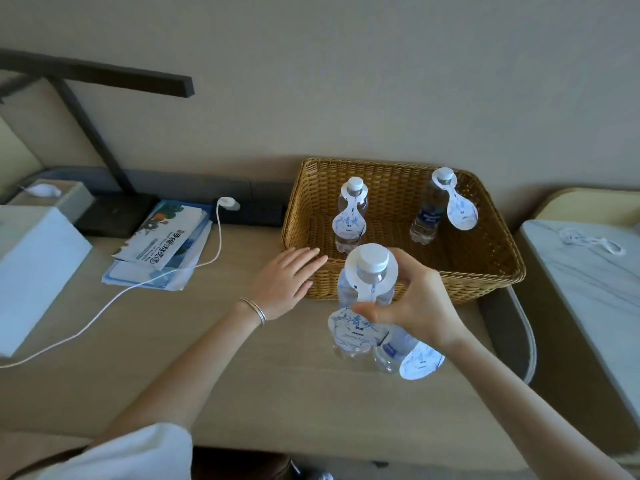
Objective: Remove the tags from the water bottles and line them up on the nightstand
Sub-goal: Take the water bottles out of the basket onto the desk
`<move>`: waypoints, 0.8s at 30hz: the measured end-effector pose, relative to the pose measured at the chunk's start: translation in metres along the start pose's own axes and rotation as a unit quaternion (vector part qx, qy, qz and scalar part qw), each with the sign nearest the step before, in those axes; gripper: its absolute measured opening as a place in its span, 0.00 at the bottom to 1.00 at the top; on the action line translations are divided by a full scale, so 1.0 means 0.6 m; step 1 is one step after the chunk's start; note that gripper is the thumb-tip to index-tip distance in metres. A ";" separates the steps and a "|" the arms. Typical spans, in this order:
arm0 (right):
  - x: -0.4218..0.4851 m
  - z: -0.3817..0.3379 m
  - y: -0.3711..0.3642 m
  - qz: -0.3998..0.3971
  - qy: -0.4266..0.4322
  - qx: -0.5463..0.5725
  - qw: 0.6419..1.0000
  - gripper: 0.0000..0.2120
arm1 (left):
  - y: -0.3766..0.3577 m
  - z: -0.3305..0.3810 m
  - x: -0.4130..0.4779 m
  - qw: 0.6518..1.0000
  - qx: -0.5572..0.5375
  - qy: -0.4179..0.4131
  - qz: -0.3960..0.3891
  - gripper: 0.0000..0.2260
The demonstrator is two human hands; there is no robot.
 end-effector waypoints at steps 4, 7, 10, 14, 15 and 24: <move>0.003 0.042 -0.058 0.002 -0.060 -0.011 0.998 0.29 | -0.013 -0.006 0.002 1.000 -0.009 -0.020 0.015 0.22; 0.008 0.076 -0.089 0.007 -0.085 -0.022 0.996 0.28 | -0.028 -0.011 0.005 0.999 -0.002 -0.031 0.028 0.23; 0.012 0.106 -0.110 0.018 -0.111 -0.037 0.993 0.28 | -0.036 -0.014 0.006 0.999 0.014 -0.029 0.037 0.23; 0.019 0.126 -0.132 0.017 -0.129 -0.067 0.989 0.29 | -0.040 -0.016 0.008 0.998 0.028 -0.034 0.052 0.23; 0.020 0.130 -0.135 0.019 -0.132 -0.067 0.989 0.29 | -0.040 -0.017 0.007 0.997 0.031 -0.035 0.058 0.23; 0.013 0.142 -0.148 0.027 -0.134 -0.003 0.991 0.31 | -0.042 -0.013 0.009 0.996 0.017 -0.032 0.078 0.23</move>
Point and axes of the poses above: each hand's wrist, its own x-axis towards the middle knuckle, its own y-axis out of the back of the hand, z = x × y, the point moved 2 cm from there along x, towards the middle knuckle, and after that the axes turned 14 degrees about -z, right-handed, at the moved point
